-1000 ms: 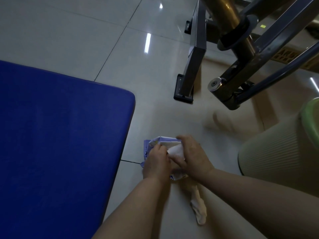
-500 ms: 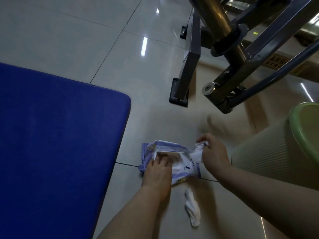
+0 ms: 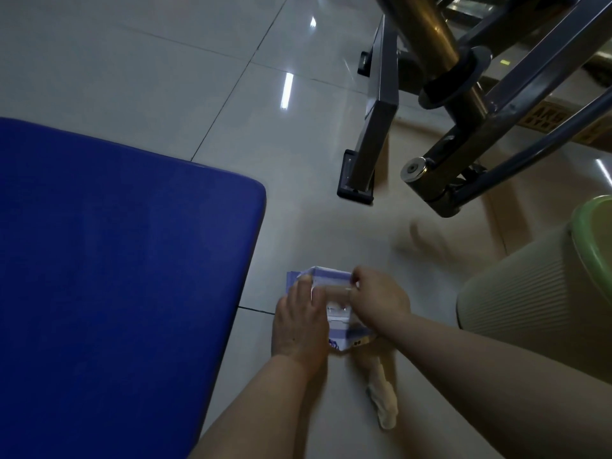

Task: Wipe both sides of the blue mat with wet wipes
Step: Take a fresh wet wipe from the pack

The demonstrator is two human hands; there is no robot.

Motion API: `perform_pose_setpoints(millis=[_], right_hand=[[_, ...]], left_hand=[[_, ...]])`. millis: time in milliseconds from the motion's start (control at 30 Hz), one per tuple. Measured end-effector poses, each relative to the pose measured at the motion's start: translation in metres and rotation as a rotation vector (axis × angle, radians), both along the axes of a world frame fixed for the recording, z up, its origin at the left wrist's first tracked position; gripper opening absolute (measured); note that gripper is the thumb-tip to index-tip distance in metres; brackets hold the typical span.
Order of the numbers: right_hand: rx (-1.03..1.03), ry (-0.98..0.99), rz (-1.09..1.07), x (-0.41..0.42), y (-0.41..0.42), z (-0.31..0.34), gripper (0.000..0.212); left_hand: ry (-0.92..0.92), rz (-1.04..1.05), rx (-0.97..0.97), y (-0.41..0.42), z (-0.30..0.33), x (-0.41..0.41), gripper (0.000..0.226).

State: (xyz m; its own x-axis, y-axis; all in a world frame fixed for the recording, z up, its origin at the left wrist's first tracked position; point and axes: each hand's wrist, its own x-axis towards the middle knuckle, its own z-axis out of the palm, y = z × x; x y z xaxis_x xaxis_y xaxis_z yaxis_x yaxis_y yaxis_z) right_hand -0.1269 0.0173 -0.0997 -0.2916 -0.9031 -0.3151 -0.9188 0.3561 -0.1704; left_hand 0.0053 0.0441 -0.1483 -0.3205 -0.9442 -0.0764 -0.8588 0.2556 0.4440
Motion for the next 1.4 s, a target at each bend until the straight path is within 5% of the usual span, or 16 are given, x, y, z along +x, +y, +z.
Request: perform_pose_setpoints(millis=[67,233,367,733,967,1100,1267,1400], right_hand=[[0.036,0.028,0.049,0.002,0.005,0.003,0.022],[0.307,0.052,0.289,0.0,0.024,-0.011,0.038],[0.414,0.184,0.402,0.0,0.027,-0.019,0.061],[0.571,0.09,0.325,0.005,0.02,-0.019,0.085],[0.596,0.072,0.374,0.017,-0.004,0.009,0.04],[0.523,0.124,0.415,0.032,-0.021,0.031,0.038],[0.163,-0.002,0.372,0.072,-0.039,0.079,0.038],[0.162,-0.103,0.452,0.13,-0.015,0.101,0.034]], left_hand=[[0.004,-0.005,-0.01,0.0,0.002,-0.003,0.1],[-0.193,-0.255,0.088,0.004,-0.002,-0.012,0.068],[-0.31,-0.295,0.168,0.008,-0.011,-0.014,0.07],[-0.287,-0.387,0.278,-0.012,-0.007,-0.011,0.077],[-0.027,-0.196,0.149,0.001,0.002,0.007,0.056],[0.006,-0.088,0.107,-0.008,0.029,0.025,0.062],[0.01,0.037,0.063,0.0,0.099,0.066,0.059],[-0.093,0.191,0.033,0.043,0.143,0.119,0.049]])
